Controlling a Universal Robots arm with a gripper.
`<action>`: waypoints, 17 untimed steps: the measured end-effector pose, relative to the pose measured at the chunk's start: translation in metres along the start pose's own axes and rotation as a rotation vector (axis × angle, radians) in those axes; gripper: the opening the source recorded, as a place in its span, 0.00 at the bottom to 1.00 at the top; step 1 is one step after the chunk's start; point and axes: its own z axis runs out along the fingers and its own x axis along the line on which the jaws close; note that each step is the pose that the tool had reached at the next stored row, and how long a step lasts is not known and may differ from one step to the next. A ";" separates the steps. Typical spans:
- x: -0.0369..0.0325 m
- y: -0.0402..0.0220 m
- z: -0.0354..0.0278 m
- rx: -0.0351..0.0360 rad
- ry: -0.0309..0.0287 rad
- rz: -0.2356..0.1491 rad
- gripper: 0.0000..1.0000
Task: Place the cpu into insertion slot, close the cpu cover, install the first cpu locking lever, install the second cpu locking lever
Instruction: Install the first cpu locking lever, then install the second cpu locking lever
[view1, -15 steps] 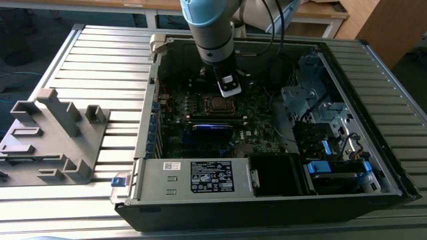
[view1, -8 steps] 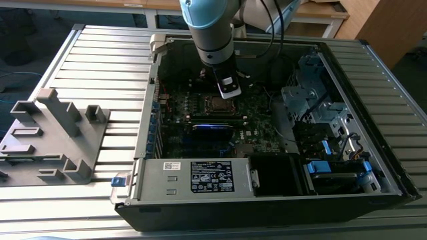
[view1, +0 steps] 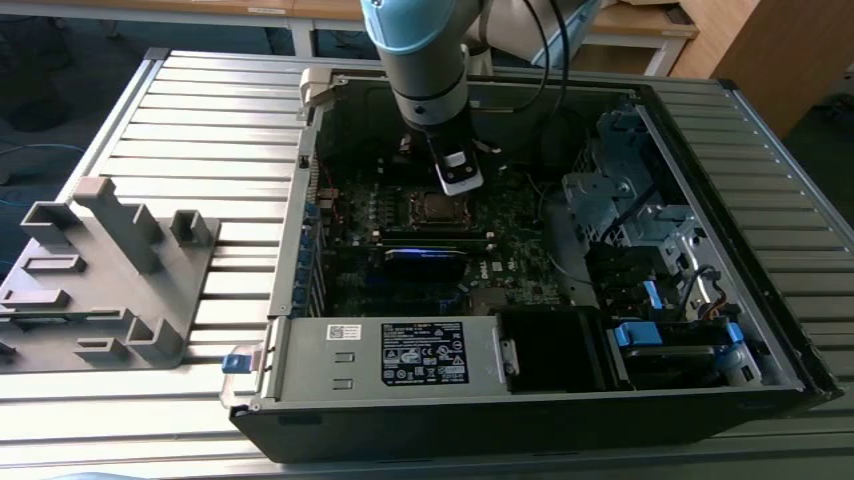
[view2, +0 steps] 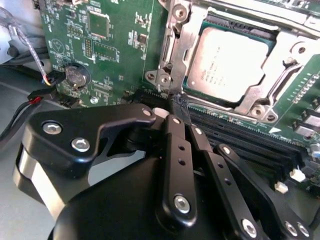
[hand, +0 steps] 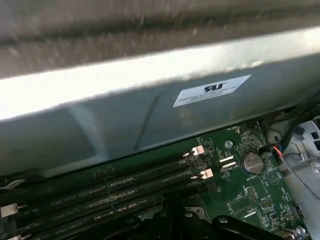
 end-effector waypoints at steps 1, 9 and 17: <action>-0.0002 0.0003 -0.0012 0.0003 0.0006 0.000 0.10; -0.0009 0.0014 -0.0041 0.0009 0.0029 0.001 0.10; -0.0017 0.0014 -0.0036 0.0209 0.0524 0.014 0.10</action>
